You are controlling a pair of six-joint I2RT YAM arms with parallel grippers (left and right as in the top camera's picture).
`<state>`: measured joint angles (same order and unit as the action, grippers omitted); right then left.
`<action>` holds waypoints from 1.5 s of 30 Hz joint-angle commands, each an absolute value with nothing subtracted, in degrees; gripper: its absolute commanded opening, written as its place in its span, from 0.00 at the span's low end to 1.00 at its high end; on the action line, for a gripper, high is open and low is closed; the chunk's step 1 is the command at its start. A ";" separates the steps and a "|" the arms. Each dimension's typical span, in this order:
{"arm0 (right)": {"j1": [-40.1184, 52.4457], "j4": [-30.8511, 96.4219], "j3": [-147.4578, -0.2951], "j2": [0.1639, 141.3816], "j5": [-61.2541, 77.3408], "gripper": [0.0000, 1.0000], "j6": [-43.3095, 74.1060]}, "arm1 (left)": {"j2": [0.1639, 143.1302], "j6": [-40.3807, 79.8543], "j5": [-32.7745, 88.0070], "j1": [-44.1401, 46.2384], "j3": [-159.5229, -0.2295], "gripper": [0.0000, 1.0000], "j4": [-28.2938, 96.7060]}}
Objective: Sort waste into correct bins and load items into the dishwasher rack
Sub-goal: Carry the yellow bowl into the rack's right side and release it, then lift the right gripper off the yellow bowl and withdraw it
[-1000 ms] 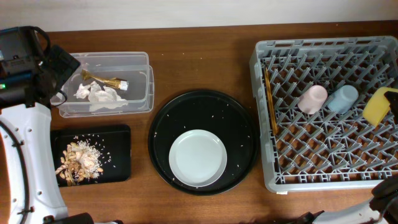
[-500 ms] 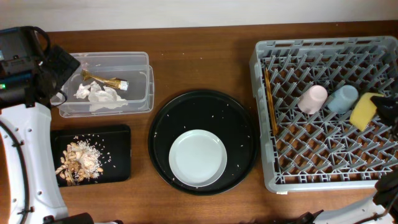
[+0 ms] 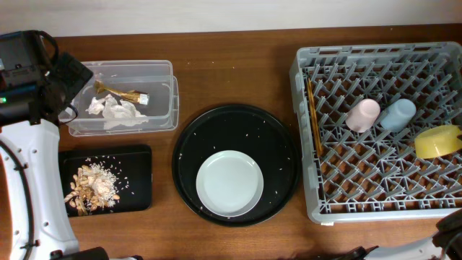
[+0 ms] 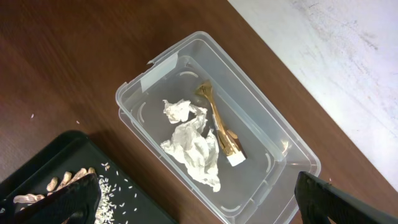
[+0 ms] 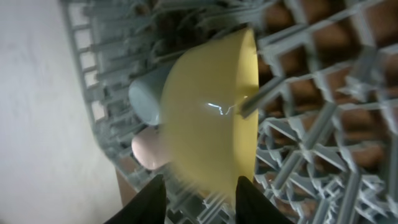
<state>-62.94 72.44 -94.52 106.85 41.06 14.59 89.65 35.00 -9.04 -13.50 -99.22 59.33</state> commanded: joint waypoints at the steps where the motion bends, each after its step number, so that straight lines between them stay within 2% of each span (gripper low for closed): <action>1: -63.42 76.29 -100.64 104.25 35.05 0.38 18.61 | 89.89 35.16 -9.50 -13.78 -99.26 0.99 59.27; 7: -63.37 79.96 -107.28 98.65 30.37 0.38 20.47 | 89.89 35.16 -9.50 -13.78 -99.26 0.99 59.27; 9: -62.54 79.26 -107.28 98.00 30.06 0.24 20.01 | 89.89 35.16 -9.50 -13.78 -99.26 0.99 59.27; 10: -61.12 78.89 -107.15 98.21 29.08 0.09 19.46 | 89.89 35.16 -9.50 -13.78 -99.26 0.99 59.27; 11: -58.39 77.73 -106.61 98.43 26.96 0.04 18.26 | 89.89 35.16 -9.50 -13.78 -99.26 0.99 59.27; 16: -44.77 73.67 -106.17 103.31 10.81 0.04 18.39 | 89.89 35.16 -9.50 -13.78 -99.26 0.99 59.27; 19: -40.99 72.47 -106.17 107.22 4.38 0.04 21.56 | 89.89 35.16 -9.47 -13.78 -99.26 0.99 59.27; 28: -40.62 73.87 -106.06 115.11 -1.58 0.04 21.52 | 89.89 35.16 -9.50 -13.78 -99.26 0.99 59.27; 42: -40.62 75.61 -102.69 115.68 -7.49 0.04 21.58 | 89.89 35.16 -9.50 -13.78 -99.26 0.99 59.27; 45: -40.62 77.97 -103.39 115.52 -12.49 0.04 24.80 | 89.89 35.16 -9.50 -13.78 -99.26 0.99 59.27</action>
<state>-40.82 76.60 -103.26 115.09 -7.09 22.28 89.65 35.00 -9.04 -13.47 -99.22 59.33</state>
